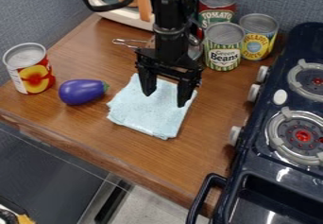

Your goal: Wipe the middle of the table with the white cloth

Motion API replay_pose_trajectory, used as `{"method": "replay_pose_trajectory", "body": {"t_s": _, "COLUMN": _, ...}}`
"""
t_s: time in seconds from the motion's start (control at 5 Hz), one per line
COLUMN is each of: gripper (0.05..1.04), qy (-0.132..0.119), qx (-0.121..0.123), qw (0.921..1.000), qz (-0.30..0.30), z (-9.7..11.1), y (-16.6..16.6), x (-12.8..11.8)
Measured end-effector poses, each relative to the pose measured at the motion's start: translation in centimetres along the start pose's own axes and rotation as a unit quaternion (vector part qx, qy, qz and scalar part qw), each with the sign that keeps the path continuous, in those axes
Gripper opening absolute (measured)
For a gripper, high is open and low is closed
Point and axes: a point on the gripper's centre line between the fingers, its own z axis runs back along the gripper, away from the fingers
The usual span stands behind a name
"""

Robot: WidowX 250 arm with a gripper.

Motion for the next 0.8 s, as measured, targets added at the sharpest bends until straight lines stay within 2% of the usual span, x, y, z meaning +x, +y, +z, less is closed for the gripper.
{"method": "replay_pose_trajectory", "body": {"t_s": 0.4, "gripper": 0.999, "qy": -0.008, "qx": 0.001, "qw": 0.9999, "qz": 0.006, "z": -2.3, "y": 0.4, "x": 1.8}}
{"method": "replay_pose_trajectory", "body": {"t_s": 0.6, "gripper": 0.999, "qy": -0.004, "qx": 0.019, "qw": 0.9997, "qz": 0.011, "z": -2.7, "y": 1.1, "x": 1.9}}
{"method": "replay_pose_trajectory", "body": {"t_s": 0.8, "gripper": 1.000, "qy": 0.000, "qx": 0.011, "qw": 0.9995, "qz": 0.029, "z": -3.2, "y": 1.8, "x": 1.2}}
